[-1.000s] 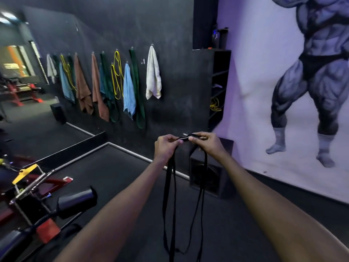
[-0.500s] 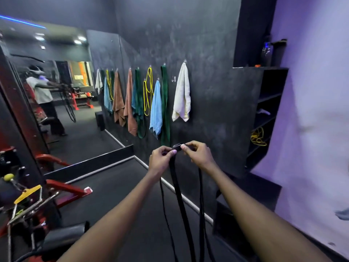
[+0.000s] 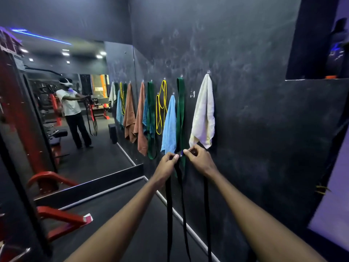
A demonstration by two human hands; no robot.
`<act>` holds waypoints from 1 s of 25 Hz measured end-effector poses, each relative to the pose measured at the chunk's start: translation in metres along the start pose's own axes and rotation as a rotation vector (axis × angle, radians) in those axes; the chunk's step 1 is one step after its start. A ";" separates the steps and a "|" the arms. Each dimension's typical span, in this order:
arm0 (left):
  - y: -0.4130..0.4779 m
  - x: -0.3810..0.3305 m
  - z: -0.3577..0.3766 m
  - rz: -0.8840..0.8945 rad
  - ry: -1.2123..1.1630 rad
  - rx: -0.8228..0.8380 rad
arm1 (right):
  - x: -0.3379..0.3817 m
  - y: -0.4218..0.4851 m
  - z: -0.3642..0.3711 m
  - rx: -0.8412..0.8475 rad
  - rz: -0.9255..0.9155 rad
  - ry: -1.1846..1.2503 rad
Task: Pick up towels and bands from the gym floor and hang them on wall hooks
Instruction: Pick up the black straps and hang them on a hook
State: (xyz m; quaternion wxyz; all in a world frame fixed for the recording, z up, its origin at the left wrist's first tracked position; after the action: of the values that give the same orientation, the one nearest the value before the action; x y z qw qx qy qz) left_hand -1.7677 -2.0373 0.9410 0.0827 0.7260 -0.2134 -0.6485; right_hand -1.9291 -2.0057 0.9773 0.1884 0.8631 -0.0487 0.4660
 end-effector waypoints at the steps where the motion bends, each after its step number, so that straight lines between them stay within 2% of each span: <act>1: 0.027 0.015 -0.004 -0.019 -0.016 -0.010 | -0.004 0.029 0.014 0.009 -0.007 0.004; 5: 0.122 0.066 -0.020 -0.090 -0.132 -0.019 | -0.012 0.136 0.065 0.051 -0.057 0.008; 11: 0.271 0.131 -0.087 -0.029 0.014 -0.078 | -0.025 0.292 0.159 0.219 -0.005 0.017; 14: 0.326 0.166 -0.120 -0.093 0.021 -0.048 | -0.021 0.347 0.218 0.317 -0.013 -0.053; 16: 0.372 0.186 -0.145 -0.098 0.005 -0.030 | -0.019 0.394 0.253 0.305 -0.012 -0.060; 19: 0.444 0.218 -0.181 -0.002 0.069 0.003 | -0.012 0.456 0.298 0.248 0.010 0.063; 21: 0.485 0.236 -0.202 0.041 0.109 0.027 | -0.008 0.494 0.326 0.276 0.061 0.170; 23: 0.530 0.253 -0.222 0.097 0.129 0.057 | -0.002 0.537 0.354 0.291 0.074 0.193; 25: 0.580 0.267 -0.242 0.146 0.086 0.018 | 0.005 0.582 0.377 0.269 0.084 0.195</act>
State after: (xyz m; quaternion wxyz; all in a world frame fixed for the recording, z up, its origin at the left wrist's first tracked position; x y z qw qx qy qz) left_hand -1.6305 -2.7055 0.9646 0.1321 0.7365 -0.2679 -0.6069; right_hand -1.7809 -2.6830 0.9573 0.0555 0.8286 -0.0033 0.5571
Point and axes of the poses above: each hand's wrist, its own y-axis towards the middle knuckle, its own z-axis out of the palm, x = y × z, the point moved 6 cm from there along y, towards the middle knuckle, and after that the axes turned 8 degrees about z, right-handed, at the moved point
